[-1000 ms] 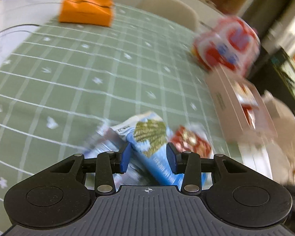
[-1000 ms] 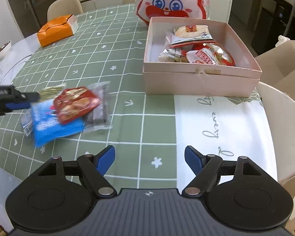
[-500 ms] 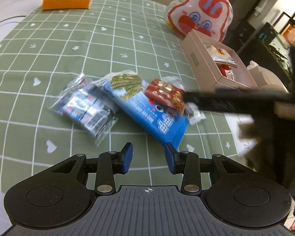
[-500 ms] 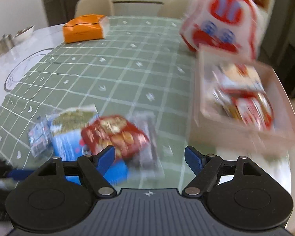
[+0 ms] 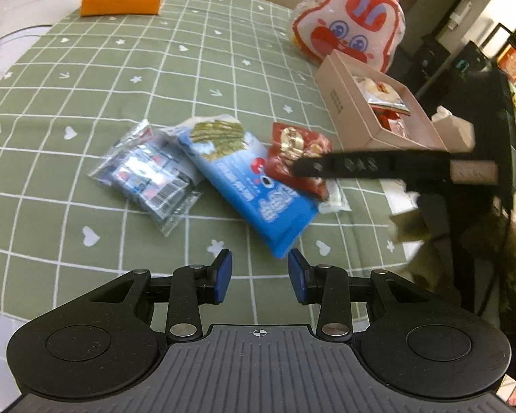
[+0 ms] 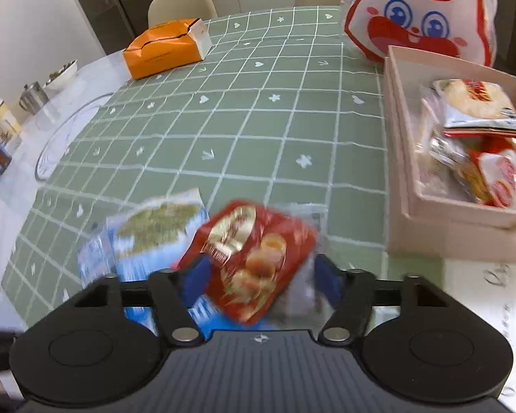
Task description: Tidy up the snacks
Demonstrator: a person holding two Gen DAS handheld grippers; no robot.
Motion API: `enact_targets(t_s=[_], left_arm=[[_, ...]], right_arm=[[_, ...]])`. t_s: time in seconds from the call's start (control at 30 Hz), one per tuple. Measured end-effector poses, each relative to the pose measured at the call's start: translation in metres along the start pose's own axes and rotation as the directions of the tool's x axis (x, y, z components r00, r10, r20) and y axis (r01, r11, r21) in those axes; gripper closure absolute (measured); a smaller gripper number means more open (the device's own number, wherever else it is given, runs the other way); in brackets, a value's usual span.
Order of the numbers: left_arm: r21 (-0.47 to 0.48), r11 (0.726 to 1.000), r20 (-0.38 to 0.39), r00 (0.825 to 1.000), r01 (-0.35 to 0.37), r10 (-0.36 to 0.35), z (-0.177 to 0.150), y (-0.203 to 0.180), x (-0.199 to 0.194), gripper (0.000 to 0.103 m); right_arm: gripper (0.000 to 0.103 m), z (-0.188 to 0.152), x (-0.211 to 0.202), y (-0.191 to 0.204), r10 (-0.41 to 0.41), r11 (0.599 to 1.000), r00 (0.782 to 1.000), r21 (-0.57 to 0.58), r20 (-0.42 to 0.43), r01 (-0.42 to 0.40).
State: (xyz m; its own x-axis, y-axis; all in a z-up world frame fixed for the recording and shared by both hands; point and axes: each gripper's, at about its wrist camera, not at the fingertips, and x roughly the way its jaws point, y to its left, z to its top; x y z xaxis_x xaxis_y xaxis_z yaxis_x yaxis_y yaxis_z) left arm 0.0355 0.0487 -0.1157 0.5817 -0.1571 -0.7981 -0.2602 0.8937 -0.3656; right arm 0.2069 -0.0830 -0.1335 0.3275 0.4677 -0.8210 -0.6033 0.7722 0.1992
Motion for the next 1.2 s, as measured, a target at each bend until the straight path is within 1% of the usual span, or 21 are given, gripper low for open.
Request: enact_targets(t_s=[0.03,0.07,0.13,0.17,0.2,0.27,0.33,0.37,0.43,0.47,0.5,0.57,0.6,0.73,0.8,0.87,0.93,1.0,1.07,1.13,1.2], left_arm=[[0.003,1.0,-0.004,1.0,0.005,-0.005,0.0,-0.002,0.001,0.063],[0.007,1.0,-0.008,1.0,0.01,-0.01,0.001,-0.004,0.003,0.063],[0.013,1.0,-0.014,1.0,0.019,-0.019,0.001,-0.009,0.006,0.063],[0.017,1.0,-0.018,1.0,0.024,-0.024,0.001,-0.011,0.007,0.063],[0.021,0.999,-0.022,0.999,0.029,-0.028,0.001,-0.013,0.009,0.063],[0.029,0.999,-0.03,0.999,0.033,-0.033,0.001,-0.016,0.01,0.063],[0.032,0.999,-0.035,0.999,0.03,-0.029,0.0,-0.017,0.01,0.063],[0.032,0.999,-0.038,0.999,0.026,-0.025,-0.001,-0.017,0.01,0.063],[0.029,0.999,-0.04,0.999,0.017,-0.016,-0.001,-0.015,0.009,0.063],[0.025,1.0,-0.04,0.999,0.012,-0.011,-0.002,-0.014,0.008,0.063],[0.02,1.0,-0.039,0.999,0.008,-0.007,-0.003,-0.013,0.007,0.063],[0.008,1.0,-0.036,0.999,-0.004,0.004,-0.004,-0.01,0.004,0.063],[0.003,1.0,-0.035,0.999,-0.01,0.01,-0.004,-0.008,0.003,0.063],[-0.011,1.0,-0.039,0.999,-0.028,0.028,-0.006,-0.003,0.0,0.063],[-0.011,1.0,-0.044,0.999,-0.028,0.028,-0.007,-0.003,0.0,0.063],[-0.009,1.0,-0.05,0.998,-0.026,0.026,-0.008,-0.002,0.0,0.063],[-0.008,1.0,-0.051,0.998,-0.022,0.022,-0.008,-0.002,-0.001,0.063],[-0.009,1.0,-0.046,0.999,-0.012,0.012,-0.006,-0.002,-0.001,0.063],[-0.009,1.0,-0.038,0.999,-0.001,0.0,-0.003,-0.004,-0.001,0.063],[0.002,1.0,-0.033,0.999,0.006,-0.006,0.001,-0.008,0.001,0.063],[0.021,1.0,-0.029,0.999,0.019,-0.019,0.007,-0.015,0.003,0.063]], right_arm=[[0.057,-0.005,-0.005,-0.003,-0.002,1.0,1.0,-0.003,0.0,0.002],[0.062,-0.009,-0.01,-0.007,0.004,1.0,1.0,0.004,-0.006,-0.004],[0.067,-0.018,-0.019,-0.016,0.013,1.0,1.0,0.026,-0.019,-0.013],[0.071,-0.023,-0.023,-0.021,0.01,0.999,1.0,0.034,-0.029,-0.009],[0.074,-0.028,-0.025,-0.025,0.005,0.999,0.999,0.039,-0.039,-0.003],[0.074,-0.038,-0.031,-0.03,0.0,0.999,0.999,0.041,-0.051,0.002],[0.074,-0.046,-0.038,-0.03,-0.013,1.0,0.999,0.008,-0.038,0.013],[0.072,-0.048,-0.041,-0.028,-0.028,0.999,0.999,-0.015,-0.025,0.028],[0.062,-0.047,-0.043,-0.023,-0.052,0.997,0.999,-0.055,0.007,0.052],[0.054,-0.045,-0.043,-0.023,-0.057,0.997,0.998,-0.058,0.02,0.058],[0.048,-0.042,-0.041,-0.023,-0.064,0.997,0.997,-0.051,0.033,0.066],[0.047,-0.033,-0.035,-0.024,-0.069,0.997,0.996,-0.021,0.056,0.071],[0.045,-0.027,-0.031,-0.025,-0.059,0.998,0.996,-0.006,0.063,0.06],[0.04,-0.005,-0.018,-0.017,0.009,1.0,0.996,0.02,0.084,-0.01],[0.031,0.002,-0.013,-0.008,0.026,1.0,0.995,0.004,0.093,-0.026],[0.03,0.005,0.0,0.005,0.021,0.998,0.997,-0.058,0.072,-0.017],[0.029,0.003,0.013,0.017,-0.033,0.99,0.999,-0.138,0.04,0.039],[0.03,-0.006,0.01,0.024,-0.065,0.979,0.995,-0.189,0.079,0.079],[0.033,-0.011,0.005,0.022,-0.076,0.976,0.994,-0.198,0.073,0.089],[0.033,-0.019,-0.006,0.014,-0.08,0.98,0.994,-0.175,0.075,0.092],[0.034,-0.029,-0.021,0.002,-0.106,0.982,0.99,-0.149,0.091,0.119]])
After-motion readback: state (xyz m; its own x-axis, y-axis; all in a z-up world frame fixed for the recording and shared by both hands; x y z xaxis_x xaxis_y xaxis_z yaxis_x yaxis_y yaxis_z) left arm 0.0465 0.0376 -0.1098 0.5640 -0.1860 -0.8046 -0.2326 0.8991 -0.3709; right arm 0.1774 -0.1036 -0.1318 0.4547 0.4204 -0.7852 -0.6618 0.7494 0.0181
